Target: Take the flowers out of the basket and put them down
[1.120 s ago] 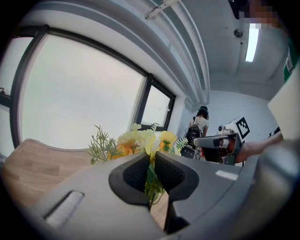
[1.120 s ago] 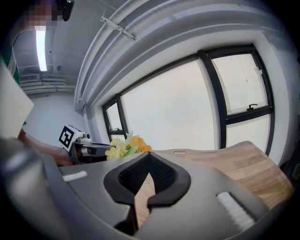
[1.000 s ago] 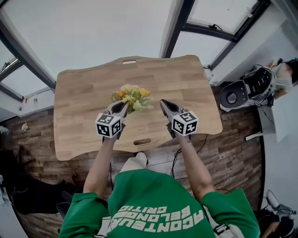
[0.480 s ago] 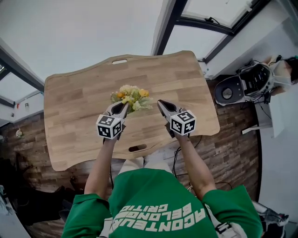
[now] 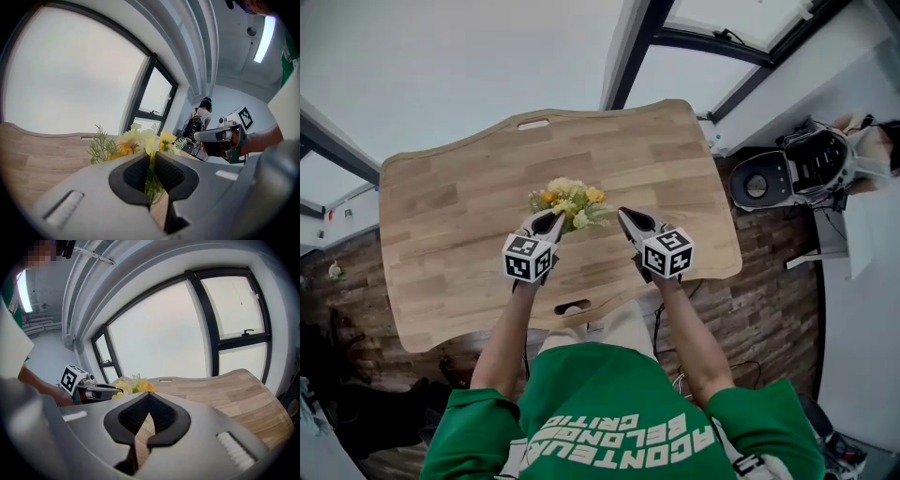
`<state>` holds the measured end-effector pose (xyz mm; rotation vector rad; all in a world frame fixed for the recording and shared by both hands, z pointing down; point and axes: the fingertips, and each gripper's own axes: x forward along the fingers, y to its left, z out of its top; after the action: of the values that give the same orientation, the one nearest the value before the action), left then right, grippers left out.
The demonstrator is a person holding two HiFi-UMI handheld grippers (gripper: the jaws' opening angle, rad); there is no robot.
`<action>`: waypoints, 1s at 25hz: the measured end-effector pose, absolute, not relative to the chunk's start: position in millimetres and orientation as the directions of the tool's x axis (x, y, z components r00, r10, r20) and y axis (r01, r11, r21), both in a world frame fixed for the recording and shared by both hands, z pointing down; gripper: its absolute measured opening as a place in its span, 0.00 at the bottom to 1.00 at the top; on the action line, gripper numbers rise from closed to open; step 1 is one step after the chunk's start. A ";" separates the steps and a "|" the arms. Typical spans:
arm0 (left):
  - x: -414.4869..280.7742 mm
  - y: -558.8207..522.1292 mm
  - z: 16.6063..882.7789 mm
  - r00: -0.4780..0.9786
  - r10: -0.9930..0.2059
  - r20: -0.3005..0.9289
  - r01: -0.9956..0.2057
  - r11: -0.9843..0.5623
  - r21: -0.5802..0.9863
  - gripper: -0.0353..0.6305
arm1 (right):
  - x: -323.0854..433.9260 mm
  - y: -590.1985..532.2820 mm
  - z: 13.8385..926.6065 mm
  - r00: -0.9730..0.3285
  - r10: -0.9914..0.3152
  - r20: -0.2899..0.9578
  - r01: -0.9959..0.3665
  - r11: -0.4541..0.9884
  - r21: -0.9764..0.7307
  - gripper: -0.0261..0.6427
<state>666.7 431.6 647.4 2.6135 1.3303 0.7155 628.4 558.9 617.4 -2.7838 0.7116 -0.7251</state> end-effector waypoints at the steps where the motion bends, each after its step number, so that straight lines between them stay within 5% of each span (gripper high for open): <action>1: 668.5 435.8 652.3 0.496 0.790 0.361 0.732 -0.604 0.315 0.13 | 630.0 561.7 620.5 0.766 -0.490 0.416 -0.401 -0.870 -0.287 0.05; 25: 712.0 510.0 785.2 0.401 0.762 0.508 0.697 -0.614 0.370 0.13 | 676.4 622.0 729.6 0.630 -0.541 0.556 -0.390 -0.841 -0.375 0.05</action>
<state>712.0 510.0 785.2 2.5460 1.3297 1.0051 676.4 622.0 729.6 -2.6335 0.7635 -1.0063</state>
